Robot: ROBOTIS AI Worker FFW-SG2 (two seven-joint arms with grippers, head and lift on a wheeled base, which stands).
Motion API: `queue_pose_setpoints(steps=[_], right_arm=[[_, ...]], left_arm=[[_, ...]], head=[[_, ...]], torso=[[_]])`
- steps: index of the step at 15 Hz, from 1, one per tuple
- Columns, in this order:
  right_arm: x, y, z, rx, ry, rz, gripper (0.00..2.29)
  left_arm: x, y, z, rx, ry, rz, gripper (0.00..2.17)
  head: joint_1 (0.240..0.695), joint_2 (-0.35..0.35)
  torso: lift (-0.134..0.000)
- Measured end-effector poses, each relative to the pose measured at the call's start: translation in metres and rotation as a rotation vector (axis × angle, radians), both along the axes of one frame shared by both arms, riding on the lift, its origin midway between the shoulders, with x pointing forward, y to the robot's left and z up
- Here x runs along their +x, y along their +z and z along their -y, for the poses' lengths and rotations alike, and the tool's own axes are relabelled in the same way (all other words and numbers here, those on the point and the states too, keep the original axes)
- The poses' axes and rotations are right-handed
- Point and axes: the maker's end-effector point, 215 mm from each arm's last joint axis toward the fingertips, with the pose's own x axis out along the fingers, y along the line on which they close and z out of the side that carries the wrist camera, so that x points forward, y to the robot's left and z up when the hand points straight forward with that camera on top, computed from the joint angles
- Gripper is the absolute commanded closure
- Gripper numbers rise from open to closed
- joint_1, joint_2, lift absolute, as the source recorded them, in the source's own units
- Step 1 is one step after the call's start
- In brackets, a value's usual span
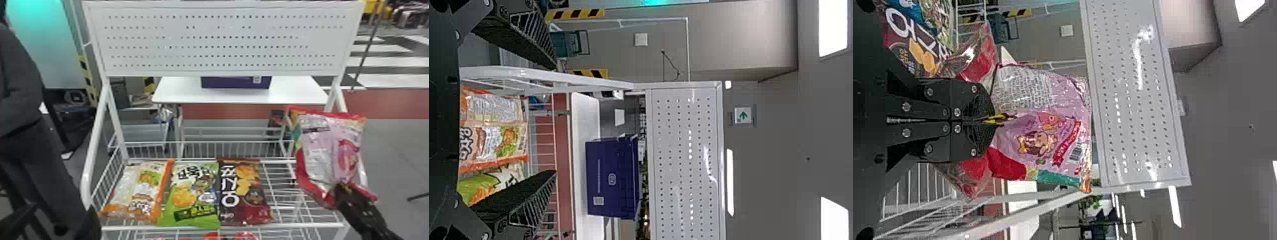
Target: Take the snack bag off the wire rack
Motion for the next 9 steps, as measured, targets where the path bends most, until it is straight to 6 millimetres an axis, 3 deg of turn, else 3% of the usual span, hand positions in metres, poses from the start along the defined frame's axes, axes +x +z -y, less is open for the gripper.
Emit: queue_pose_setpoints(steps=[5, 9], right_arm=[[-0.043, 0.011, 0.045, -0.025, -0.083, 0.002, 2.13], [-0.059, 0.021, 0.043, -0.029, -0.078, 0.001, 2.13]], left_arm=[[0.005, -0.003, -0.007, -0.007, 0.001, -0.002, 0.15], [0.007, -0.003, -0.007, -0.012, -0.003, 0.002, 0.15]], head=[[0.499, 0.0], [0.499, 0.0]], torso=[[0.0], [0.0]])
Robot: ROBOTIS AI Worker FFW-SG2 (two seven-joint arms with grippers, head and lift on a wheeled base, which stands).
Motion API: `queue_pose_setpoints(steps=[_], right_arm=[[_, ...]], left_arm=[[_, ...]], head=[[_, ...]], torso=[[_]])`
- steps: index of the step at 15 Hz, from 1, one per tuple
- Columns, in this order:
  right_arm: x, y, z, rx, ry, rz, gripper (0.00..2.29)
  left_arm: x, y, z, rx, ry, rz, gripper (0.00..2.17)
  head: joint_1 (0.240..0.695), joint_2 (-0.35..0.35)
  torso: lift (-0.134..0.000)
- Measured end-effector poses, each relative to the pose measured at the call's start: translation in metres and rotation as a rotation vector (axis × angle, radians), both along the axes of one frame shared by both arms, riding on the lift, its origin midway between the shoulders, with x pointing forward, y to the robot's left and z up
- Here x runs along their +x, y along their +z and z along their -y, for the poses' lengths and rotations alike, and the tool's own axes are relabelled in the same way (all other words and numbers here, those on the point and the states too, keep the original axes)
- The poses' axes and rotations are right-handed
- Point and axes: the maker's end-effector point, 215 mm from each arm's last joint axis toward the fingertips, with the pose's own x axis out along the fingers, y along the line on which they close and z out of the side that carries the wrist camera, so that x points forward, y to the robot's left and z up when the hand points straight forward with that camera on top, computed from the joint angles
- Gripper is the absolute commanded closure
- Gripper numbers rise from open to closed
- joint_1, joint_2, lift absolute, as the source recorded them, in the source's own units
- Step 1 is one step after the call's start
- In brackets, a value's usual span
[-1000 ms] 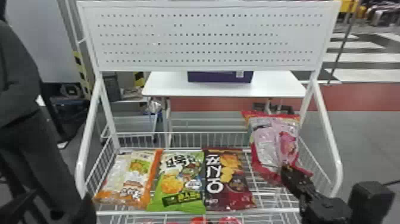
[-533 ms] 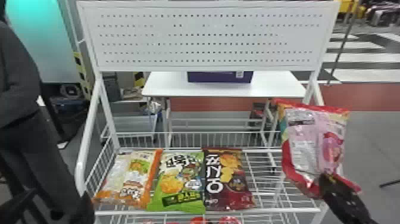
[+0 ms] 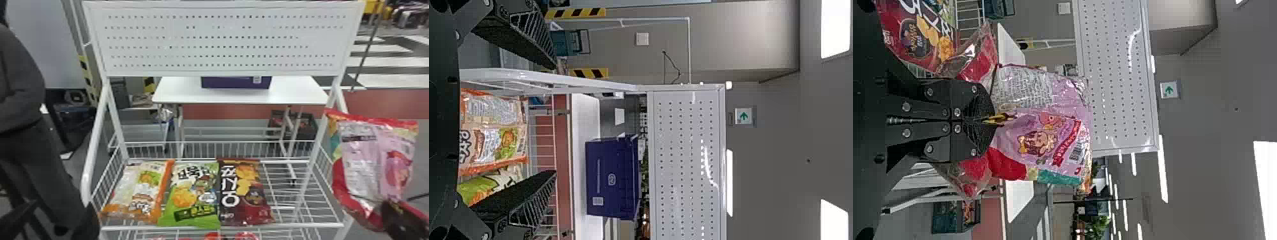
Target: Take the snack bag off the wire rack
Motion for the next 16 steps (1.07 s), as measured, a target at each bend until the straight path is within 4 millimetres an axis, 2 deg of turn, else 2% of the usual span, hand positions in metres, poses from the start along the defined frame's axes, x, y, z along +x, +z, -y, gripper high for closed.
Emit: queue_pose_setpoints(steps=[16], right_arm=[[-0.0045, -0.0021, -0.0011, 0.0, -0.008, -0.006, 2.13]], left_arm=[[-0.0021, -0.0009, -0.0008, 0.0, 0.004, -0.004, 0.15]], head=[[0.499, 0.0]], torso=[[0.0]])
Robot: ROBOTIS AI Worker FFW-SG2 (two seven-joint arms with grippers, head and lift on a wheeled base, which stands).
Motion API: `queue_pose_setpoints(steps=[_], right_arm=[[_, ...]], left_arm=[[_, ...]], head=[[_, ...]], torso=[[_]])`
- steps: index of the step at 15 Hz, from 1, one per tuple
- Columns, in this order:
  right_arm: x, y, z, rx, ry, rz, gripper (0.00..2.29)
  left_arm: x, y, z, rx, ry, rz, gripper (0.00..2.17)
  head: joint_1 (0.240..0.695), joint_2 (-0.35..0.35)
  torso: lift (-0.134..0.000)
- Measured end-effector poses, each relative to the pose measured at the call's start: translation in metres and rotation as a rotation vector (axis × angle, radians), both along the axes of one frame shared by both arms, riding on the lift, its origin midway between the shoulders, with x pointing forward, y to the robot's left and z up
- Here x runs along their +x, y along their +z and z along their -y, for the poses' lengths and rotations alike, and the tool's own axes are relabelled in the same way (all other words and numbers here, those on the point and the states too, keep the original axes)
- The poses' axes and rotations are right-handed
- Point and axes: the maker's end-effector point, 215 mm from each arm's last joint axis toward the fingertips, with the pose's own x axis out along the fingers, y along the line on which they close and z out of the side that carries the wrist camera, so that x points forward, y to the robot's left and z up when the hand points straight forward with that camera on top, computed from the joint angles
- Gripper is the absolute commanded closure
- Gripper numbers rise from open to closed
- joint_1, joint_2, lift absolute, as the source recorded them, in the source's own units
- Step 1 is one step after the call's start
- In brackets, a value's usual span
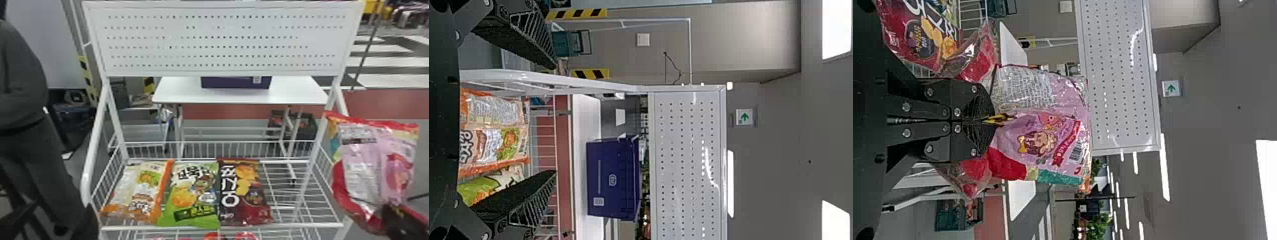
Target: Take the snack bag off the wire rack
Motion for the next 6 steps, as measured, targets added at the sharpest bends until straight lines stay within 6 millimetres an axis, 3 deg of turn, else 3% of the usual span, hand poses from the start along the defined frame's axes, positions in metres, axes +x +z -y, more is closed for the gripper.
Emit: queue_pose_setpoints(steps=[6], right_arm=[[-0.0004, 0.0025, 0.0002, 0.005, -0.002, 0.009, 2.13]], left_arm=[[0.0001, 0.0008, 0.0001, 0.0, 0.0, 0.001, 0.15]], head=[[0.499, 0.0]], torso=[[0.0]])
